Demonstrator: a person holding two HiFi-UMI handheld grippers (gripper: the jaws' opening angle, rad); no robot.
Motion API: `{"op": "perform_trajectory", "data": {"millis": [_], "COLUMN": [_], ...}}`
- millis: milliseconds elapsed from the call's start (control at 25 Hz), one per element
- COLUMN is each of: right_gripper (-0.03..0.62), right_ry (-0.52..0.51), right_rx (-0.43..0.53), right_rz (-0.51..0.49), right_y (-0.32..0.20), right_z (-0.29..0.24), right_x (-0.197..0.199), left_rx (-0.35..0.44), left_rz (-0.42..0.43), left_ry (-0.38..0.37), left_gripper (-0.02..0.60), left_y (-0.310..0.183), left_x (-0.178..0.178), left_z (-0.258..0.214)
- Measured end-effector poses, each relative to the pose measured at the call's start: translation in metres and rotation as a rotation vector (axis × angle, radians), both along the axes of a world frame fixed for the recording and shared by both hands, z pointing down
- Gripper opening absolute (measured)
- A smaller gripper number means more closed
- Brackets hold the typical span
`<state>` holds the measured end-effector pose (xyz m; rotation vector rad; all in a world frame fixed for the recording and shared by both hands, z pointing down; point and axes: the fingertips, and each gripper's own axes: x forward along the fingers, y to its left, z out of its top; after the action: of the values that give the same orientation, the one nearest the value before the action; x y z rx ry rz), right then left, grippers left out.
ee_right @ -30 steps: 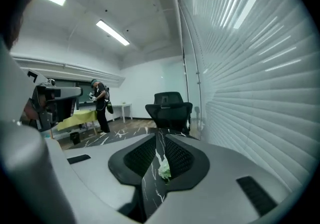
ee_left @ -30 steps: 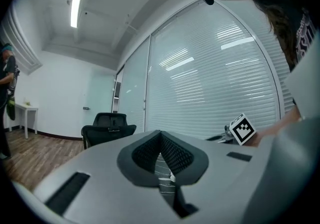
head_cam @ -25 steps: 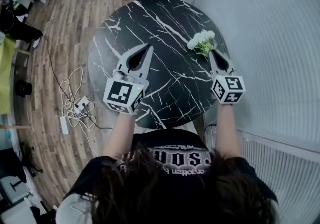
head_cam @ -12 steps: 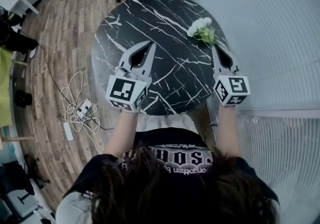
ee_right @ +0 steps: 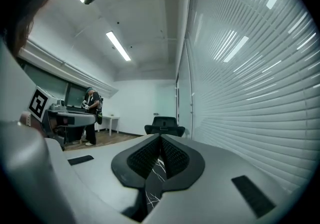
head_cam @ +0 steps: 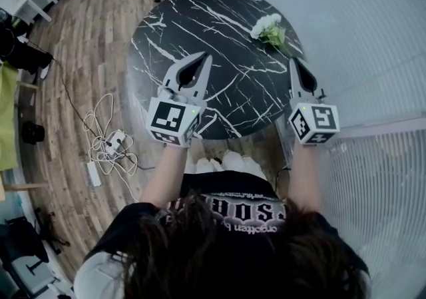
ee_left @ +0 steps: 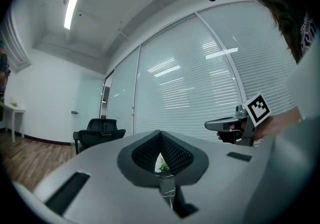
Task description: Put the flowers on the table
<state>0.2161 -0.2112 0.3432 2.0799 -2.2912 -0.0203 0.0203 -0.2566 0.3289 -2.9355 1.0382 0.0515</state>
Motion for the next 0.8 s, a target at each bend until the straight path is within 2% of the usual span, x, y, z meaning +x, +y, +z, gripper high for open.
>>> {"op": "perform_trajectory", "data": {"millis": [160, 800], "right_gripper": [0.032, 0.031], "right_ry": [-0.001, 0.0], "right_rx": [0.013, 0.016], "right_rz": [-0.013, -0.058], "right_y": [0.01, 0.061], "right_z": [-0.006, -0.01], "right_x": [-0.005, 0.001], "left_rx": [0.021, 0.017], "left_rz": [0.009, 0.021], "left_ry": [0.011, 0.018], "left_gripper": [0.002, 0.002], "left_y": [0.011, 0.062], "left_x": [0.002, 0.033], "left_z": [-0.001, -0.006]}}
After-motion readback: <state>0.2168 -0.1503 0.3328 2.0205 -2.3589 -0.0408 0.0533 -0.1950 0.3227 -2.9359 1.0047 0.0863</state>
